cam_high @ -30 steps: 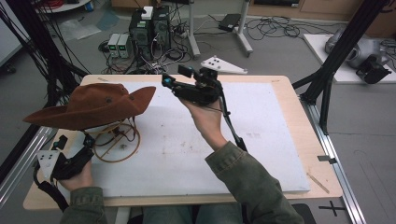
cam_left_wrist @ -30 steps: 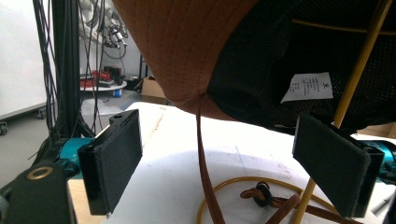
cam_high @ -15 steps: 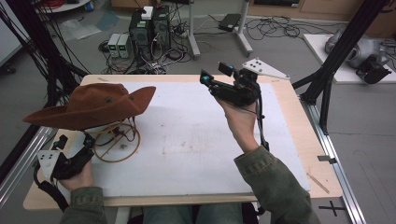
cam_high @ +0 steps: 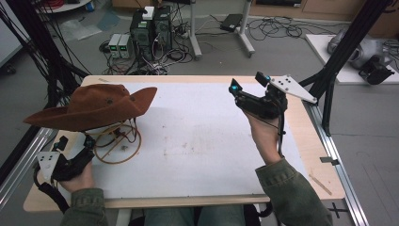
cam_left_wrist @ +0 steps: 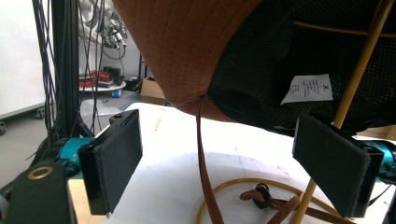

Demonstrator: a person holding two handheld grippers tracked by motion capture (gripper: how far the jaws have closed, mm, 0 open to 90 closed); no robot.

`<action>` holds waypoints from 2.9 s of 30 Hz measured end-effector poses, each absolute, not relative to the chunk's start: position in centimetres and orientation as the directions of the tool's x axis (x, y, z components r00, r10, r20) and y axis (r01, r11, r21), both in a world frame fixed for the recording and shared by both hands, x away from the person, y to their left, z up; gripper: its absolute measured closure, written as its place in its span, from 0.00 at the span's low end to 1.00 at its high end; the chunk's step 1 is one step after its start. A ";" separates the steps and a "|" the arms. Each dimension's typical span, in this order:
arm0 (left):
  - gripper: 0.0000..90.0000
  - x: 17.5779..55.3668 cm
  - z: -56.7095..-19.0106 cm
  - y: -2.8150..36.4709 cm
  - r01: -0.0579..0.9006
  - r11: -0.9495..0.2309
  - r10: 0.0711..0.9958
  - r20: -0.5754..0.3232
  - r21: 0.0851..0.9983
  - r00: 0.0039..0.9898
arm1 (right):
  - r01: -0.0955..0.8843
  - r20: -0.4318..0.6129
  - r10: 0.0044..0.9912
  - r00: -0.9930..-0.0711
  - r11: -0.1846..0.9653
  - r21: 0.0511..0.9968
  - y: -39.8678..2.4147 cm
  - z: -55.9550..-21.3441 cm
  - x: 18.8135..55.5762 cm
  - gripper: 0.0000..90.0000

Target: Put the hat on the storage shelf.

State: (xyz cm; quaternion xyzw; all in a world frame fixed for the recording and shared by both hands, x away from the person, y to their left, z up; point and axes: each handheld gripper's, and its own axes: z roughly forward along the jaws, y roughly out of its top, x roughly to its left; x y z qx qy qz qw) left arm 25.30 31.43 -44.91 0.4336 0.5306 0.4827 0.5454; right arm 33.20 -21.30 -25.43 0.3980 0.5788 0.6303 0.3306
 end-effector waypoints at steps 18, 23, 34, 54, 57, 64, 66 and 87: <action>0.18 25.3 -44.9 31.5 -0.071 0.165 0.985 -0.168 0.984 -0.039 | 0.018 0.114 0.949 -0.294 -0.114 0.993 -24.5 -33.3 31.5 0.13; 0.18 25.3 -44.9 31.5 -0.072 0.166 0.985 -0.169 0.984 -0.040 | 0.034 0.120 0.960 -0.251 -0.115 0.993 -25.2 -36.1 31.3 0.13; 0.18 25.3 -44.9 31.5 -0.072 0.167 0.985 -0.170 0.983 -0.038 | 0.017 0.059 0.979 -0.195 -0.056 0.998 -25.8 -40.8 31.2 0.13; 0.18 25.3 -45.0 31.6 -0.070 0.175 0.983 -0.178 0.982 -0.048 | 0.042 0.091 0.980 -0.178 -0.085 0.995 -26.3 -41.2 31.5 0.13; 0.18 25.3 -45.0 31.6 -0.072 0.173 0.983 -0.176 0.982 -0.048 | 0.051 0.099 0.981 -0.169 -0.092 0.994 -26.3 -41.2 31.5 0.13; 0.18 25.2 -45.0 31.6 -0.069 0.169 0.984 -0.173 0.983 -0.047 | 0.050 0.104 0.980 -0.167 -0.096 0.994 -26.4 -41.2 31.5 0.13; 0.18 25.1 -44.9 31.6 -0.069 0.165 0.985 -0.168 0.984 -0.045 | 0.056 0.112 0.979 -0.169 -0.104 0.993 -26.4 -41.2 31.5 0.13; 0.18 25.2 -45.0 31.6 -0.067 0.169 0.984 -0.172 0.983 -0.042 | 0.071 0.141 0.977 -0.160 -0.131 0.989 -26.6 -41.3 31.7 0.13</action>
